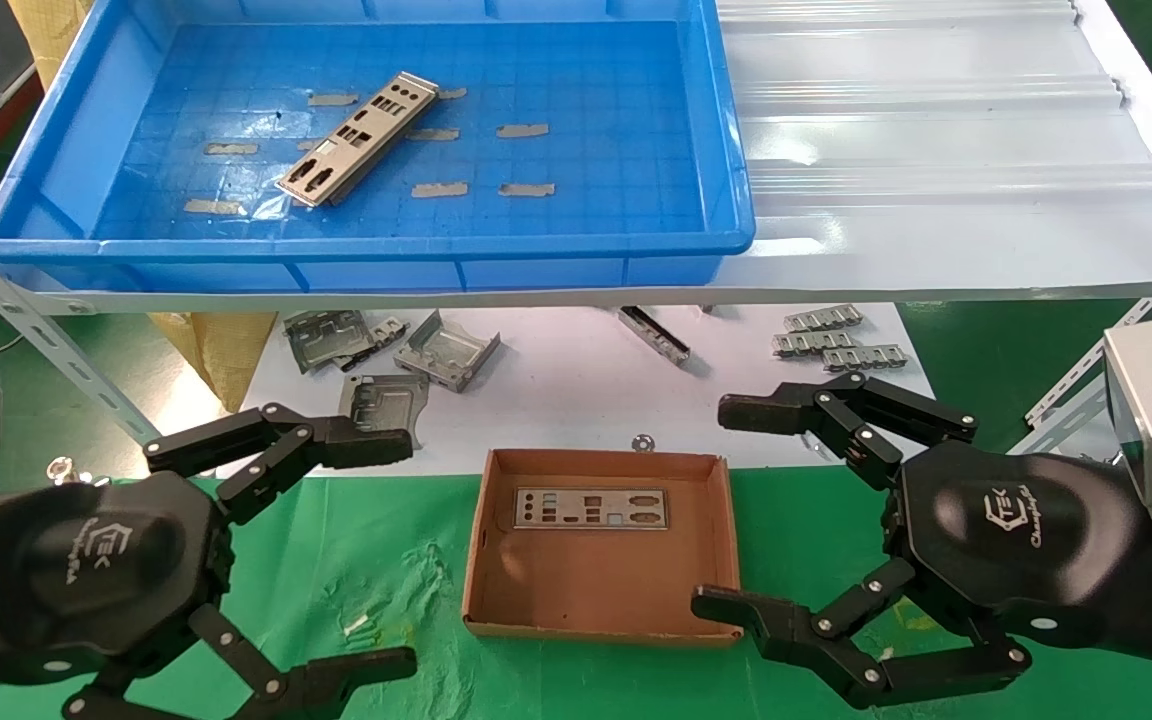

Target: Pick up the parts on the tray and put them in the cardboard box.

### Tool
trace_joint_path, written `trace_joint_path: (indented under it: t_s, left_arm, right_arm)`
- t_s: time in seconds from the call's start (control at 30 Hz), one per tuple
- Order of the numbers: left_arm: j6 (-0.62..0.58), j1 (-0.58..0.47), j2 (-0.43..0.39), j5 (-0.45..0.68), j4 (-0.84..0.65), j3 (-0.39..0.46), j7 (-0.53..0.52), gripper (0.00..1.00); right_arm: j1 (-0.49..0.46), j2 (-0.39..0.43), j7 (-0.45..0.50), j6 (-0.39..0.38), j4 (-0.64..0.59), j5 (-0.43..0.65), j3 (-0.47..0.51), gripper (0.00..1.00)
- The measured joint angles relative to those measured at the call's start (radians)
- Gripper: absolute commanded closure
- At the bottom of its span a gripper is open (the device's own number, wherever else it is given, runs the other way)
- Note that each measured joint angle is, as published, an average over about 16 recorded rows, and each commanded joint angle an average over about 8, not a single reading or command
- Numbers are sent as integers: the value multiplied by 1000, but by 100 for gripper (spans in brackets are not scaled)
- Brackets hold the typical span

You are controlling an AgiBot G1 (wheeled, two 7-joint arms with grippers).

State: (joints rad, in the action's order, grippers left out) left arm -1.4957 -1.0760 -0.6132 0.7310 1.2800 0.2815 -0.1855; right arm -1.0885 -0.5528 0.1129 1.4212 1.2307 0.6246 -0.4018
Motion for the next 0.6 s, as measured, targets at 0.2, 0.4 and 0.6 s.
trace_joint_path:
  t_s: [0.2,0.4,0.6]
  left_arm:
    - [0,0,0,0,0,0,0,0]
    - [0,0,0,0,0,0,0,0]
    - [0,0,0,0,0,0,0,0]
  right_arm:
    - [0,0,0,0,0,0,0,0]
    - [0,0,0,0,0,0,0,0]
    - [0,0,0,0,0,0,0,0]
